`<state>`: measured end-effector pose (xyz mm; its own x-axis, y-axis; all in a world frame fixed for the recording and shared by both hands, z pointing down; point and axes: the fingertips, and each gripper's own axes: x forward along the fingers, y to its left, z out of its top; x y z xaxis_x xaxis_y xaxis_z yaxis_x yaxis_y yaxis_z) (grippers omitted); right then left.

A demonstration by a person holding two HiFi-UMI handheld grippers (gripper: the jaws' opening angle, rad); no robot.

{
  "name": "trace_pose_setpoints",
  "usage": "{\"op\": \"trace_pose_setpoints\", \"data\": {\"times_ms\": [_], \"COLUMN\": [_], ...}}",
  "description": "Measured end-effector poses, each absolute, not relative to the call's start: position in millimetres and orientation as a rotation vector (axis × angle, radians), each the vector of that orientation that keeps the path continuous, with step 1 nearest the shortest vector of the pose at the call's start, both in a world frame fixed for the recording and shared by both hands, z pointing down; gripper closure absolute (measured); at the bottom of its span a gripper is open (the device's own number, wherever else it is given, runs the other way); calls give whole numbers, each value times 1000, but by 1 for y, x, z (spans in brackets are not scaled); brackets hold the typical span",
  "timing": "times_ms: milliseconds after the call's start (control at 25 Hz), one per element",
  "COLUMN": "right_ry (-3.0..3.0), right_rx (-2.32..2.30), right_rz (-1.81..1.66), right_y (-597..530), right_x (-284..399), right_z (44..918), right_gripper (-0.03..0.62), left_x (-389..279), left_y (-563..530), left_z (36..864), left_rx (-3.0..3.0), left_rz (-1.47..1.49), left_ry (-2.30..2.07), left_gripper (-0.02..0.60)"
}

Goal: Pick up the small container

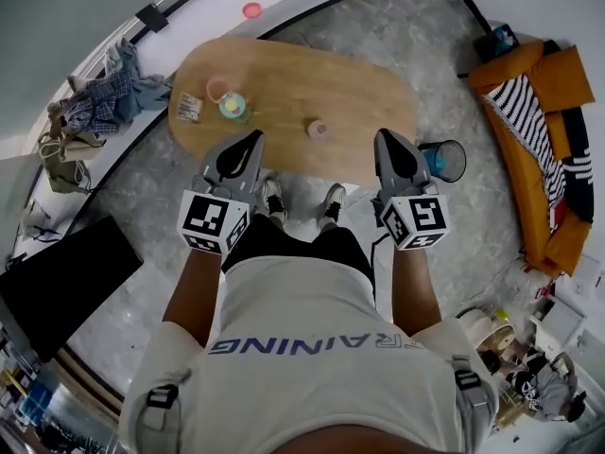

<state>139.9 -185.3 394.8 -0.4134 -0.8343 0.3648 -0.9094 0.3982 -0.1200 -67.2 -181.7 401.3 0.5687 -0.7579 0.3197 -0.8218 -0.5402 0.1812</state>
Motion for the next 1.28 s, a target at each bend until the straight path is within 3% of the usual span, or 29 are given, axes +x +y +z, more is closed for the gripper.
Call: {"op": "trace_pose_setpoints", "data": {"times_ms": [360,440,600,720,1000,1160,1280], "right_ry": [-2479,-2488,-2491,-2492,-2480,-2457,-2433], "right_rx": [1389,1352,1288,1235,1176,1094,1026], "right_rz": [504,512,533,526,535,563,562], "right_y": [-198,-198,-198,-197,-198,-193,-193], "right_x": [181,185,184,183,175,163,153], "right_z": [413,416,423,428,441,466,502], "right_gripper": [564,507,325,242,173,89,82], "left_x": [-21,-16,-11,-9,-12,-13,-14], "left_y": [-178,-178,-178,-178,-181,-181,-183], "left_z": [397,398,400,402,408,416,424], "left_rx": [2420,2408,2394,2387,2367,2354,2336], "left_rz": [315,320,333,337,348,355,336], "left_ry": [-1405,-1413,-1426,-1436,-1445,-1436,-1435], "left_gripper": [581,581,581,581,581,581,581]}}
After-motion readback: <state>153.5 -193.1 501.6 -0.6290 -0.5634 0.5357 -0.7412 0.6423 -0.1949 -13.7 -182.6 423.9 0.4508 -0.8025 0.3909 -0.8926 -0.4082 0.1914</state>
